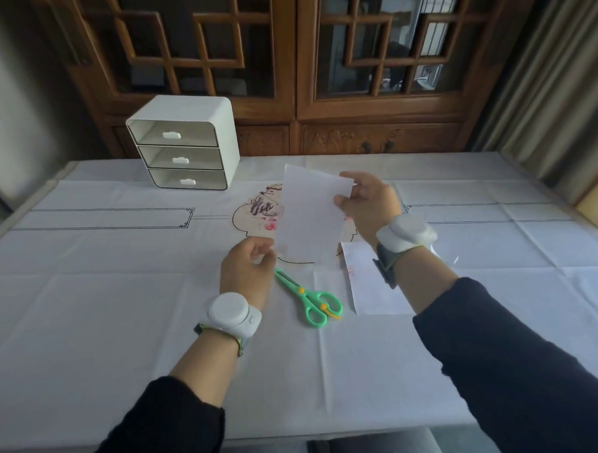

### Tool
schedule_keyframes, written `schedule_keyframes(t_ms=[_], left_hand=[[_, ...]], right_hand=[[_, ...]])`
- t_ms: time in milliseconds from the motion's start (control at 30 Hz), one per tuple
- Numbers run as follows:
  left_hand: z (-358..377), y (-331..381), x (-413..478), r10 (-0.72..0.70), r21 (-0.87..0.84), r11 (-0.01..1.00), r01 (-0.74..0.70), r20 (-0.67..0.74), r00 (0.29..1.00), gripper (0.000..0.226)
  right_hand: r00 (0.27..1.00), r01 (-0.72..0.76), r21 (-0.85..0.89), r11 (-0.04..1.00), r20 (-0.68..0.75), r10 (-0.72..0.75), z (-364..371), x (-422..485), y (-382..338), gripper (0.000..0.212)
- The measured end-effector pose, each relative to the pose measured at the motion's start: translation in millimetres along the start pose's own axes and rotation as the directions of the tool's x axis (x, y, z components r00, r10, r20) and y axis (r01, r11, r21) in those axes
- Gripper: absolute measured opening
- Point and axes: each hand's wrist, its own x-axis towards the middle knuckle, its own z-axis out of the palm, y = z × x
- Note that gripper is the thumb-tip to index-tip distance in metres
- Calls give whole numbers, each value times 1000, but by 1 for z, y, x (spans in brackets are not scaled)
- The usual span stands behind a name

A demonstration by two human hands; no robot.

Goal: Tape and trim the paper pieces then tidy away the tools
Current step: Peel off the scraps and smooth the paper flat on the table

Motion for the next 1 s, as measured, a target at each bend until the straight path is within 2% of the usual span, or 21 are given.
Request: schedule_keyframes(t_ms=[133,267,433,533,633,733,767,867,933,1000], left_hand=[[8,11,-3,4,-45,999,-3,28,1000,19],[22,22,-5,-38,-185,981,55,94,995,8],[46,46,-11,-139,-270,937,223,297,945,33],[59,50,-16,-125,-170,968,184,307,943,28],[70,45,-19,-105,-40,991,124,323,941,19],[75,41,-24,-115,-7,992,123,307,945,16],[74,40,-23,-120,-3,992,126,273,954,17],[66,35,-16,-153,-26,987,160,180,972,22],[62,32,-10,-186,-63,978,197,147,972,23],[60,30,-7,-198,-88,974,211,137,971,22]], right_hand=[[993,-22,0,1000,-113,22,-39,0,-7,35],[977,-90,-2,996,-197,88,-64,-5,1,23],[967,-187,-35,982,-180,178,-80,-21,26,17],[963,-235,18,972,-134,236,-77,-31,48,11],[952,-287,-12,958,-118,284,-72,-37,68,11],[944,-315,36,948,-85,317,-72,-39,83,10],[949,-303,4,953,-95,302,-74,-38,89,9],[971,-223,-305,926,-149,184,-85,-36,107,22],[980,-196,-426,883,-114,163,-91,-33,116,34],[983,-182,-517,837,-70,170,-90,-28,121,32]])
